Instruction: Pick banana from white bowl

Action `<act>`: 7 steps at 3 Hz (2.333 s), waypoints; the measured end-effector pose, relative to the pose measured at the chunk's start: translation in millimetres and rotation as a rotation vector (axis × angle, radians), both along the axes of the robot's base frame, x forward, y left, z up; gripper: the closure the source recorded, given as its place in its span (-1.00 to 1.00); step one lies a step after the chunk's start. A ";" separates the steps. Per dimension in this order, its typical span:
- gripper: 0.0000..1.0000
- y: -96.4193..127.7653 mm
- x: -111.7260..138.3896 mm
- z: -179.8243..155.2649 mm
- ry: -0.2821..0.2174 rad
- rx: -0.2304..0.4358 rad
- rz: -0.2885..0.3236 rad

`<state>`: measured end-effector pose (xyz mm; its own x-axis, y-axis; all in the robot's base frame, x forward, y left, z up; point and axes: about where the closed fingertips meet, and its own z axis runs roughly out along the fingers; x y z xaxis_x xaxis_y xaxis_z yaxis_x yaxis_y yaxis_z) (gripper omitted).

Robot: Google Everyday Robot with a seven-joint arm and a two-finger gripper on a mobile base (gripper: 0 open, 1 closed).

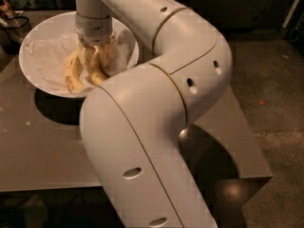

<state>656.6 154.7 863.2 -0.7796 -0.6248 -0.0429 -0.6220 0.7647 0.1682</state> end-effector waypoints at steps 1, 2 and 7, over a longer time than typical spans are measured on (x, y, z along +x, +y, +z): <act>0.72 0.0 0.0 0.0 0.000 0.000 0.000; 1.00 0.0 0.0 0.0 0.000 0.000 0.000; 1.00 -50.0 -38.5 46.6 -0.098 0.066 0.202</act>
Offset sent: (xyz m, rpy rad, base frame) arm 0.0000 0.0000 0.0000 0.0000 0.0000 0.0000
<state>618.2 104.7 909.8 -0.6295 -0.7607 -0.1583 -0.7769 0.6128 0.1446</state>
